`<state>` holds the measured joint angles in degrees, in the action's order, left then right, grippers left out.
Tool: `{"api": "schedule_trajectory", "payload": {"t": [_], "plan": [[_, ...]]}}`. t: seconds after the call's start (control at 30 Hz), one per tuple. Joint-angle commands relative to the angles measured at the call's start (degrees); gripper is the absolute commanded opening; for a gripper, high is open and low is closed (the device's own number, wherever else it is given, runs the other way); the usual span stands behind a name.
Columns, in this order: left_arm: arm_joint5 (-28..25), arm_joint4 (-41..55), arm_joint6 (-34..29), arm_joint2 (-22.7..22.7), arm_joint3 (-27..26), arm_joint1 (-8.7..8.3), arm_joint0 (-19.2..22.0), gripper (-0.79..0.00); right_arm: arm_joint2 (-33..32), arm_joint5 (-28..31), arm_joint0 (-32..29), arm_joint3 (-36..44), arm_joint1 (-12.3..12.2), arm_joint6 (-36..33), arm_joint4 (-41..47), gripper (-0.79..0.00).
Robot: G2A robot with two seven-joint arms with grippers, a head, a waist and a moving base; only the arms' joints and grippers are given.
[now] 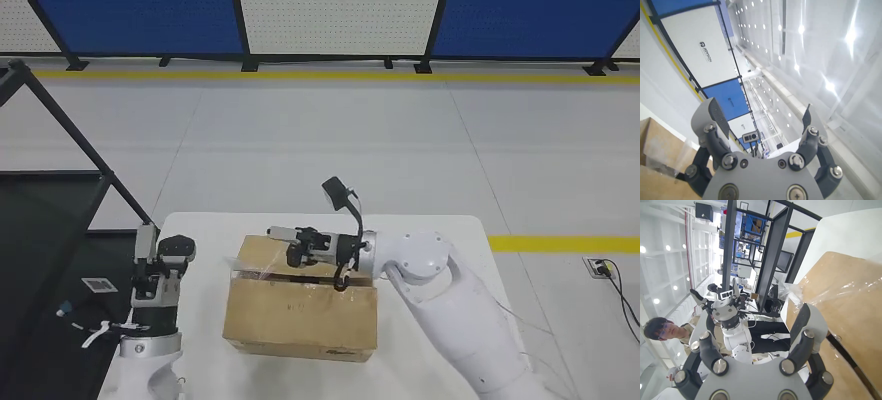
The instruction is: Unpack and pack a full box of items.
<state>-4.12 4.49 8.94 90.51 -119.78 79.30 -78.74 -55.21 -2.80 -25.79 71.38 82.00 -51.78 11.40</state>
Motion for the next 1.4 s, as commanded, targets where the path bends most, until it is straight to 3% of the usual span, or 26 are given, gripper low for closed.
{"api": "schedule_trajectory", "payload": {"t": [0.0, 0.17, 0.37, 0.47, 0.73, 1.03, 1.07, 1.13, 1.23, 1.33, 1.37], "plan": [[2.0, 1.0, 0.8, 2.0, 0.7, -0.04, -1.1, 0.0, 1.5, -0.4, 1.4, -0.3, 0.4, 1.2, -1.2, 0.0], [6.4, 3.6, 2.0, 4.3, 1.2, 0.04, -5.0, 0.0, 4.0, -2.9, 3.6, -0.4, 1.1, 3.8, -5.4, 0.0], [5.8, 1.0, 2.3, 4.8, 0.7, 0.05, -8.5, 0.0, 4.0, -2.9, 3.6, -0.4, 1.1, 3.8, -5.4, 0.0], [5.3, 1.1, 1.0, 4.1, 0.9, 0.07, -8.2, 0.0, 4.1, -3.2, 3.1, 0.1, 1.1, 5.4, -5.8, 0.0], [5.1, 1.3, -0.2, 4.0, 2.6, 0.08, -6.1, 0.0, 8.5, -14.2, 8.7, -5.1, 3.4, 13.1, -10.0, 0.0], [4.1, 2.8, -0.6, 5.0, 2.9, 0.15, -6.8, 0.0, 11.7, -15.4, 14.5, -16.9, 5.6, 5.0, -7.8, 0.0], [4.1, 2.7, -0.8, 5.0, 2.8, 0.15, -6.8, 0.0, 12.3, -15.1, 15.0, -17.4, 5.9, 4.4, -8.2, -0.062], [4.2, 2.5, -1.1, 4.9, 2.7, 0.14, -6.7, 0.0, 13.2, -14.6, 15.7, -18.1, 6.3, 3.4, -9.0, -0.397], [4.4, 2.3, -1.7, 4.7, 2.5, 0.13, -6.6, 0.0, 14.6, -15.4, 16.8, -18.9, 6.9, 3.8, -10.9, -0.456], [4.3, 2.2, -2.0, 4.6, 2.2, 0.13, -6.7, 0.0, 15.5, -15.6, 17.6, -20.0, 7.5, 3.5, -11.6, -0.61], [4.3, 2.1, -2.1, 4.6, 2.1, 0.13, -6.7, 0.0, 15.8, -15.8, 17.9, -20.5, 7.7, 3.6, -11.9, -0.619]]}}
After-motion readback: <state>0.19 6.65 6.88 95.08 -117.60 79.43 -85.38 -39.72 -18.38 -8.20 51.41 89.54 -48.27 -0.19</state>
